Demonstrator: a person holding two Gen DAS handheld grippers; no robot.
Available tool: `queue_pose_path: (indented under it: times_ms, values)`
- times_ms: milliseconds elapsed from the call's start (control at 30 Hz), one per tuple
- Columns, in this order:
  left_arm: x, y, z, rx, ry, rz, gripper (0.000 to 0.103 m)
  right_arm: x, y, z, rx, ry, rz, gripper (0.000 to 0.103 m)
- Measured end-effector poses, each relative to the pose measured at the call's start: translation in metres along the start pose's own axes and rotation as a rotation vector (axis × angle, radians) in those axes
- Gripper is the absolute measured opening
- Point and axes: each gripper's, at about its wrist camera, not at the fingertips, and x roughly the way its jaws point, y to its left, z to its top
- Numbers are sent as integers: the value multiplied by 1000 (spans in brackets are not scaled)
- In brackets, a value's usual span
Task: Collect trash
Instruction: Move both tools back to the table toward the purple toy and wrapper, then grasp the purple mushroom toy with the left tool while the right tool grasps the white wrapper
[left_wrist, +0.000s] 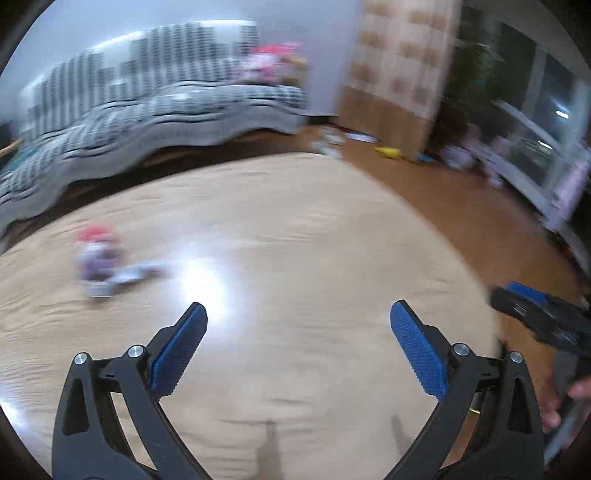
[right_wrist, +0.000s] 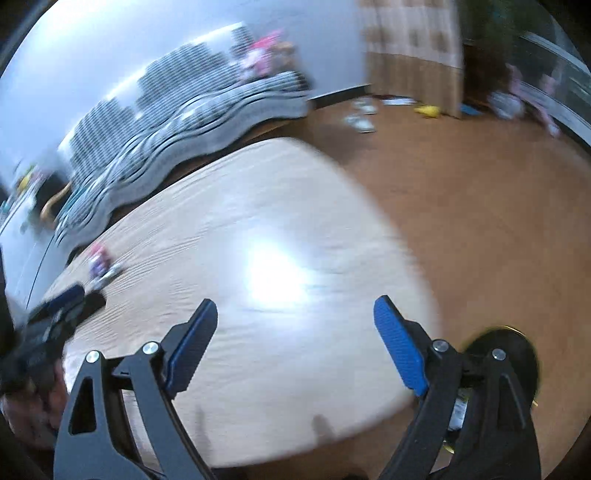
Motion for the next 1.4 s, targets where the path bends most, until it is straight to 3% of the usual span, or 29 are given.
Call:
queue_pose_path:
  times_ms: [100,267,367,633,667,733,767,867,1200,1300,1367,1400]
  values:
    - [7,82,9,-117,9,127,96,28,65,4,-113,49,80,85]
    - [34,163,21,-227,34,219,96,71,165,-6,-310,125,180,85]
    - [55,180,32,-229,47,218,96,90,208,-13,-431,154,199,85]
    - [111,201,52,-220,116,224,96,131,263,-8,-594,183,246,85]
    - [113,201,53,-211,121,213,91,137,271,-8,-615,184,245,85]
    - [117,203,52,-204,140,193,59,151,287,-4,-671,191,240,85]
    - [118,204,49,-209,153,188,58,158,293,-3,-688,193,238,85]
    - [110,212,44,-243,136,170,50,185,310,10,-722,218,260,85]
    - [43,258,23,-268,63,221,49,243,348,28,-836,251,256,84]
    - [29,266,12,-269,58,238,49,247,351,30,-814,243,278,69]
    - [23,271,6,-284,61,242,49,242,351,27,-810,237,286,36]
    - [20,272,2,-290,65,241,49,239,351,24,-807,239,288,28]
